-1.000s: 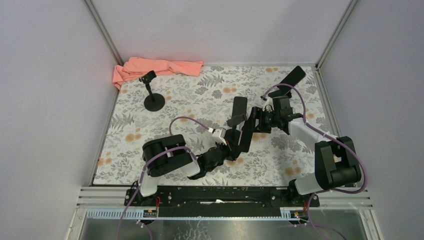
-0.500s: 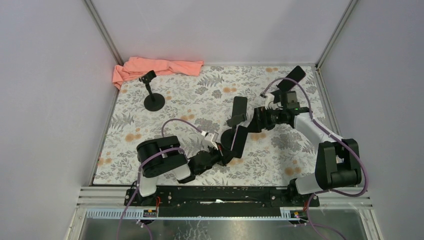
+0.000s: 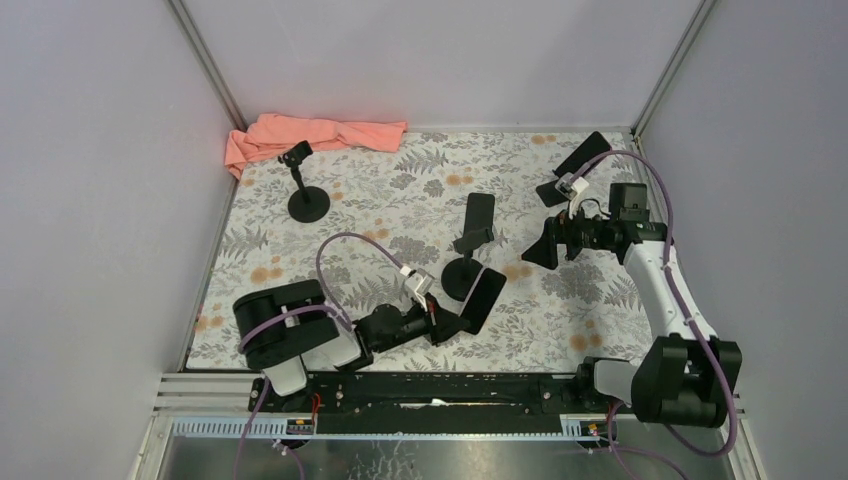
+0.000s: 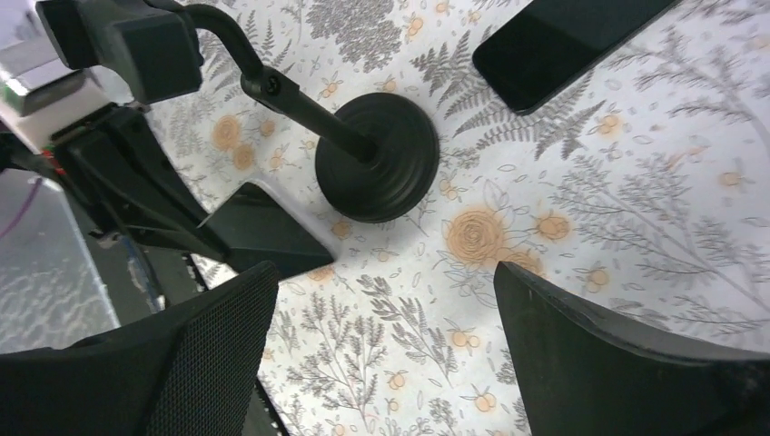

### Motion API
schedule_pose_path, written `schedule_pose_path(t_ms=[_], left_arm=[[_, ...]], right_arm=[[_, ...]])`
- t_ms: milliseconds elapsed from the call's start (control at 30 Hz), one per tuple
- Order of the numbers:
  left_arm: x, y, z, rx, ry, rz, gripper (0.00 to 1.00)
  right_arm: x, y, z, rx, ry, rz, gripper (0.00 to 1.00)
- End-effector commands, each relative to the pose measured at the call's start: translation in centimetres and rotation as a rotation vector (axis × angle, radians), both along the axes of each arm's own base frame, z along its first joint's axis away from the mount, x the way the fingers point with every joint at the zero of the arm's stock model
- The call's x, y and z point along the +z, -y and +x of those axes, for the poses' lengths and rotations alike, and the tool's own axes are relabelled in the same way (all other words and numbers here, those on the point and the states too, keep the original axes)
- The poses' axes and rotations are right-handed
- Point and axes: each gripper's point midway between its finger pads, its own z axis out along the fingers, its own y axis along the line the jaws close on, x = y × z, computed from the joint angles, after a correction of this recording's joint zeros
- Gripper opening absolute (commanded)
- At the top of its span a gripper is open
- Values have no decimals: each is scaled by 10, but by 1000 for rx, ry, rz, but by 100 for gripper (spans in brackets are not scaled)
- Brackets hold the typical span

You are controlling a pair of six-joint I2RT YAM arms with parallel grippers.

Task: Place the phone on the phone stand
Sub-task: Pick up the phone at the center of the board.

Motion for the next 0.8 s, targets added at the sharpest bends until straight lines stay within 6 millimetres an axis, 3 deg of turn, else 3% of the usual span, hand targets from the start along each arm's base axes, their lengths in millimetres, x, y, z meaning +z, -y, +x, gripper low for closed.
schedule_pose_path(t_ms=[0,167,333,467,767], left_arm=[[34,10,-20,-137,119,-43,0],[52,10,-34,-210,191,-7,0],[72,7,-44,-251,229,-26,0],[86,4,-49,-267,236,-61,0],[116,3,-55,-279,265,-133,0]], right_arm=[[27,11,2,-8,182,-96,98],[43,20,2,-69,200,-145,100],[59,-5,-38,158,38,-6,100],[62,-8,-43,157,99,9,100],[72,-20,-76,213,203,68,100]])
